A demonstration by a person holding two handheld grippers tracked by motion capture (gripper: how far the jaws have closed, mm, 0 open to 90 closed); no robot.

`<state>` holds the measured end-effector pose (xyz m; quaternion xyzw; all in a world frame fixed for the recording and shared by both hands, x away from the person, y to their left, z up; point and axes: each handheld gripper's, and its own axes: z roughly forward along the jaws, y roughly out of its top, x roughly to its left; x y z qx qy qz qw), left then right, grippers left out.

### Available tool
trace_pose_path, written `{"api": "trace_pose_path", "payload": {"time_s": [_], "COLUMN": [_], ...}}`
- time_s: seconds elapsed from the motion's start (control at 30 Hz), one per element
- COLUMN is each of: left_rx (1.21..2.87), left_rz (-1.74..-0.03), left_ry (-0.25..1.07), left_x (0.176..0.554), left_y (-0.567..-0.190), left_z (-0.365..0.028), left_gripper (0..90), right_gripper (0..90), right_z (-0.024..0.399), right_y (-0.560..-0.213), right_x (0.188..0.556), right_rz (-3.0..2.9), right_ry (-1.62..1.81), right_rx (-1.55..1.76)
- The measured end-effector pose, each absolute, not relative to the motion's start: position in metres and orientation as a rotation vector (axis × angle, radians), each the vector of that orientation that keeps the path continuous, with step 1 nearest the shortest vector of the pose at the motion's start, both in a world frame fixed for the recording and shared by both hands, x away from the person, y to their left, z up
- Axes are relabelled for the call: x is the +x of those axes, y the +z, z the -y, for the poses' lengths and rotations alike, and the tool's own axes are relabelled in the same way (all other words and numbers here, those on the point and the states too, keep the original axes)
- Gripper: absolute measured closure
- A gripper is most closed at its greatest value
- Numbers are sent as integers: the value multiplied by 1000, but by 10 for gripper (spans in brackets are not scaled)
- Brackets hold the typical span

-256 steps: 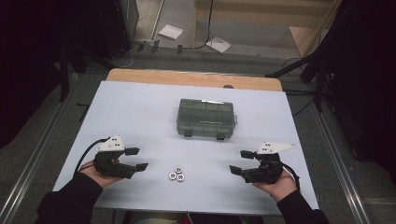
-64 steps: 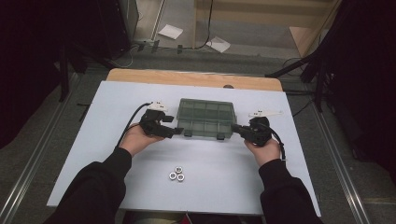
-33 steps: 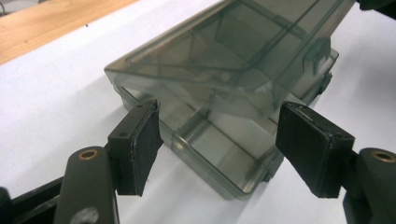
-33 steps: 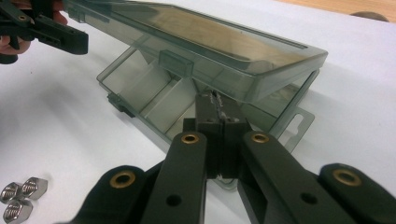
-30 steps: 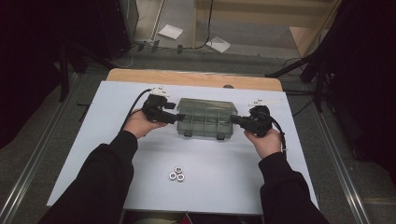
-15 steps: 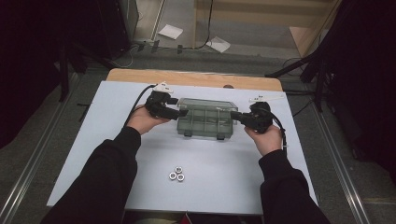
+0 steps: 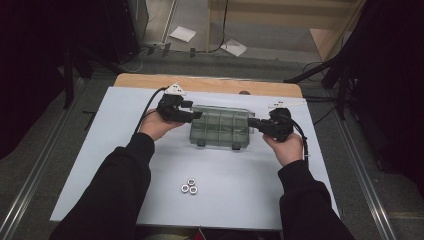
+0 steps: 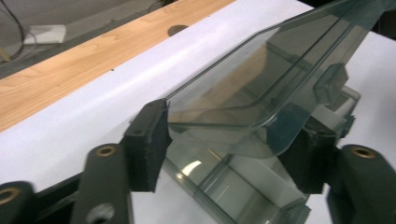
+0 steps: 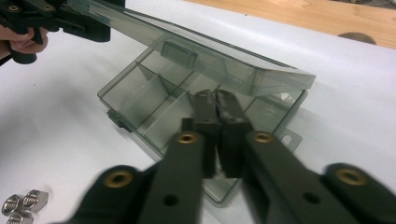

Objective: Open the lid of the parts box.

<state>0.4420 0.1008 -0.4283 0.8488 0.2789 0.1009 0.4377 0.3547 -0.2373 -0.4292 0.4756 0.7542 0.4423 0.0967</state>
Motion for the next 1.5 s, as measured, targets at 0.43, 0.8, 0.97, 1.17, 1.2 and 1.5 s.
{"api": "trace_pose_path", "payload": {"time_s": [0.43, 0.8, 0.97, 1.17, 1.2, 1.5], "left_rx": [2089, 2082, 2083, 2089, 2086, 2076], "left_rz": [-711, -717, -731, -739, -741, -744], "left_ry": [244, 243, 246, 253, 253, 265], "left_x": [445, 447, 450, 454, 454, 459], "left_y": [-427, -427, -424, -425, -424, -423], "left_z": [-101, -101, -100, -98, -97, -96], "left_gripper": [423, 424, 447, 475, 475, 492], "right_gripper": [472, 469, 498, 542, 545, 564], "right_z": [253, 246, 246, 244, 244, 244], "right_y": [-438, -441, -440, -441, -440, -437], "right_x": [359, 372, 378, 383, 383, 391], "right_rz": [-2172, -2138, -2106, -2105, -2107, -2079], "right_ry": [1331, 1311, 1351, 1344, 1340, 1347], "right_rx": [1378, 1297, 1303, 1302, 1308, 1318]}}
